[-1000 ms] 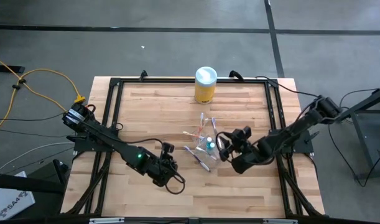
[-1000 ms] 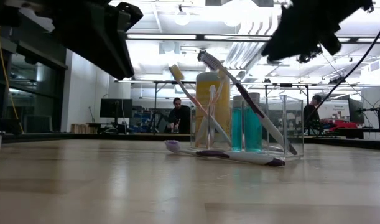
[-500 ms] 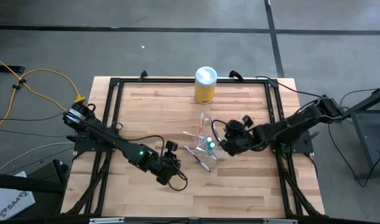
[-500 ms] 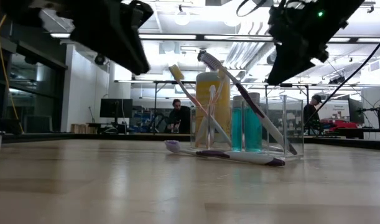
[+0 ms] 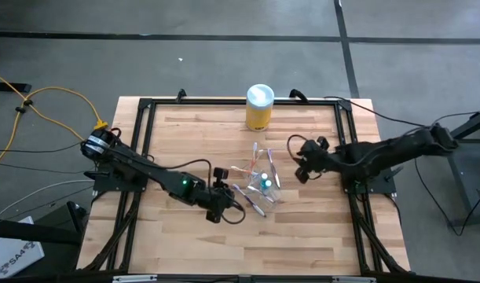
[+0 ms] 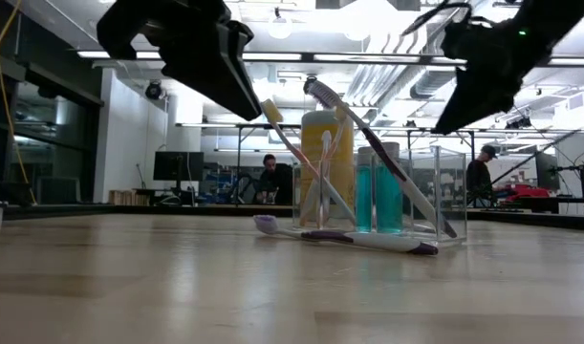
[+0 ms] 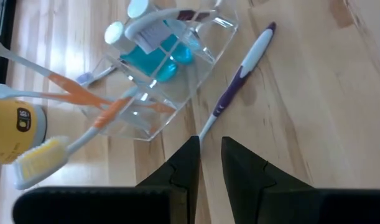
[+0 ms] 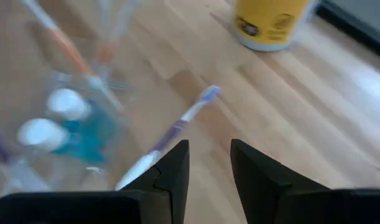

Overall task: Pick & Place toothbrushing station
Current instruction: Put the top purple toothbrush into the bottom compartment of the transparent organizer

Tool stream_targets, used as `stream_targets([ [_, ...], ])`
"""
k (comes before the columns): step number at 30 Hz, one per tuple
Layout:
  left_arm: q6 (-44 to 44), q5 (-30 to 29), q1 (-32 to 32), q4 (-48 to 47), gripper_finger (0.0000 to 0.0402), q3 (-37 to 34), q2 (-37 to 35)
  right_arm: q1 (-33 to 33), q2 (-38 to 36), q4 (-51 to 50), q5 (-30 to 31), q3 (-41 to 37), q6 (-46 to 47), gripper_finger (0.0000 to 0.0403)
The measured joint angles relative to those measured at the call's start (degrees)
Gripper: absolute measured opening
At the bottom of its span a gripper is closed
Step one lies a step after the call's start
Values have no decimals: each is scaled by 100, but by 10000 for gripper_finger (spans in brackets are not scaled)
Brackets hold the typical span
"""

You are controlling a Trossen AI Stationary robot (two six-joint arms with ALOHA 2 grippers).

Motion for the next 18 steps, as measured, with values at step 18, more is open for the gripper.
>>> stream_targets([
  [18,2,16,12,357,59,2,-1,-1917,-457,2786,-3137,-1786,-247,110],
])
